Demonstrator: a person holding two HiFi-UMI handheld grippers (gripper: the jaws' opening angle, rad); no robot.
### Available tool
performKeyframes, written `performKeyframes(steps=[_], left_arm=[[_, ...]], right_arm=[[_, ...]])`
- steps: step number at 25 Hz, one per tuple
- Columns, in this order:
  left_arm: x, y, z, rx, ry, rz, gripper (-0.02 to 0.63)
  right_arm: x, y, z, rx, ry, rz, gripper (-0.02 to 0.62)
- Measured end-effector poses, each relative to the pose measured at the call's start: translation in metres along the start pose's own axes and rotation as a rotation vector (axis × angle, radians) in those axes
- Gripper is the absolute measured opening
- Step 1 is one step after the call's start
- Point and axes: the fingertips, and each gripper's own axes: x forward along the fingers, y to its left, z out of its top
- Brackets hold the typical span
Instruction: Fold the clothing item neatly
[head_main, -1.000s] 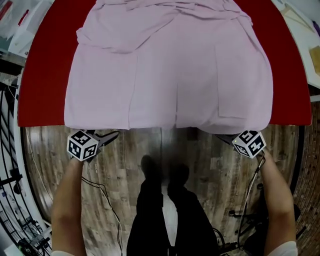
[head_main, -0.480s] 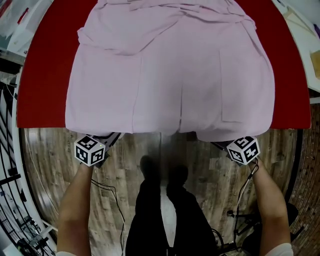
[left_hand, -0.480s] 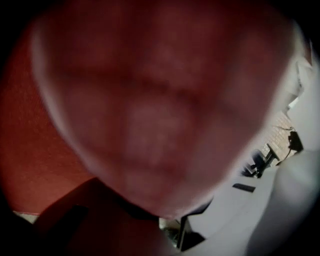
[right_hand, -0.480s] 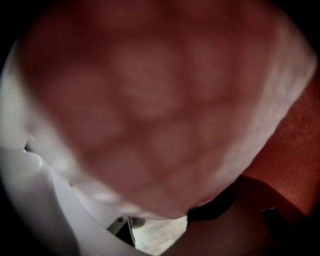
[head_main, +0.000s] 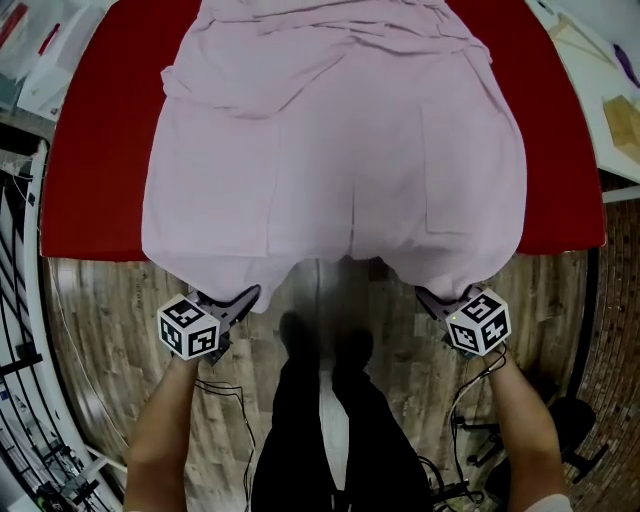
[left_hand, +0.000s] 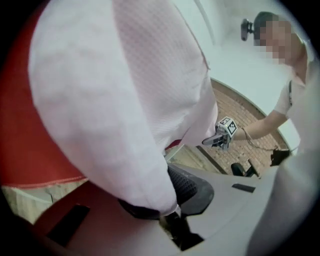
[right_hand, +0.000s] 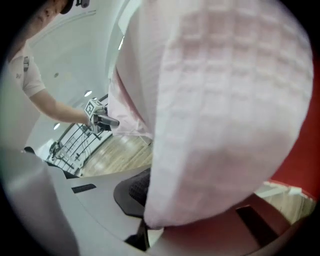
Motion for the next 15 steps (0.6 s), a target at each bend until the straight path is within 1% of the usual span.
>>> performKeyframes(steps=[3, 7, 12, 15], left_arm=[[-0.004, -0.016, 0.001, -0.058, -0.004, -0.022, 0.037], [-0.013, -0.037, 0.004, -0.127, -0.012, -0.036, 0.035], [-0.029, -0.057, 0.014, -0.231, -0.039, -0.036, 0.035], [-0.042, -0.073, 0.025, -0.267, -0.059, -0.037, 0.035]], right_arm=[[-0.01, 0.014, -0.003, 0.037, -0.004, -0.003, 0.032], [-0.025, 0.034, 0.005, 0.086, -0.037, 0.0, 0.031], [-0.045, 0.052, 0.021, 0.092, -0.065, -0.019, 0.028], [-0.061, 0.065, 0.032, 0.099, -0.073, -0.006, 0.028]])
